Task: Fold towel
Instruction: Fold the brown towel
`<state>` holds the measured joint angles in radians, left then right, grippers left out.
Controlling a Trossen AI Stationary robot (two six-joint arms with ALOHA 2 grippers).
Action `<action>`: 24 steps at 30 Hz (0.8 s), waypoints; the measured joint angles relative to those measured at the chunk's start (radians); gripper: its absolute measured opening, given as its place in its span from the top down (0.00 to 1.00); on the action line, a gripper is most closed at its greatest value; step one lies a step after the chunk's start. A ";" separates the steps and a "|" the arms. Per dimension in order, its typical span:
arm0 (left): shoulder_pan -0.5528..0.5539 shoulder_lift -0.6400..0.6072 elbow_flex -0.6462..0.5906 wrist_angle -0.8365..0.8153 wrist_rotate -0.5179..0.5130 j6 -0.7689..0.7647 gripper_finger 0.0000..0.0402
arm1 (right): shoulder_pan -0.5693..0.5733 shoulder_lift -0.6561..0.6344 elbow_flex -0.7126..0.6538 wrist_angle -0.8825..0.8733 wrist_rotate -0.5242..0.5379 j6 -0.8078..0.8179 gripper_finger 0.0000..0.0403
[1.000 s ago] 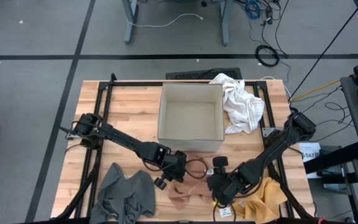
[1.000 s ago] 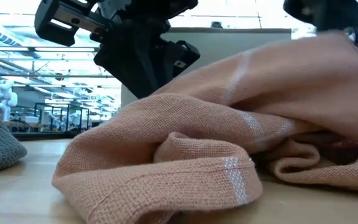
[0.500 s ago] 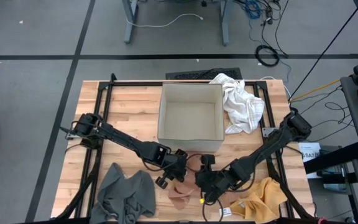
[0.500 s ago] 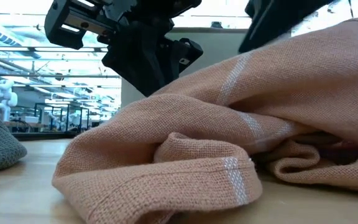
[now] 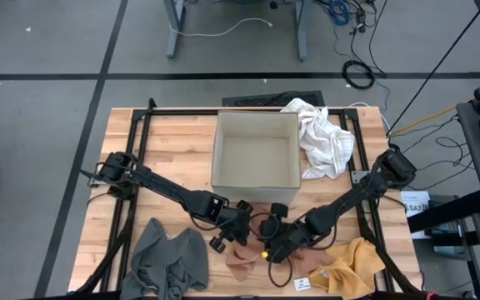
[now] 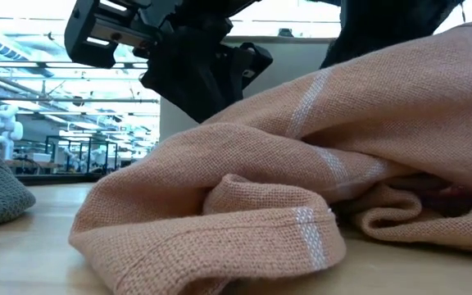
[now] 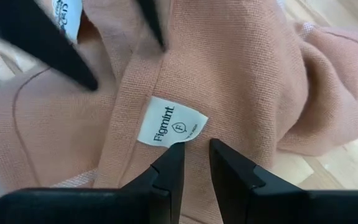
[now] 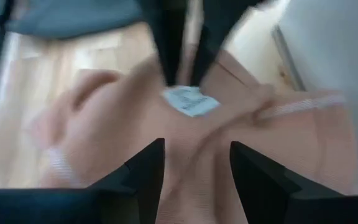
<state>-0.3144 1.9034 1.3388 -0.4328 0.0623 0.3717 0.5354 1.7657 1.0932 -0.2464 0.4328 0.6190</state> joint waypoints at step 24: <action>-0.006 0.000 0.000 0.039 -0.095 0.008 0.79 | -0.018 0.071 -0.006 0.083 -0.075 0.002 0.83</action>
<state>-0.3206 1.9030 1.3384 -0.3943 -0.0326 0.3796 0.5171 1.8364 1.0870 -0.1630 0.3577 0.6207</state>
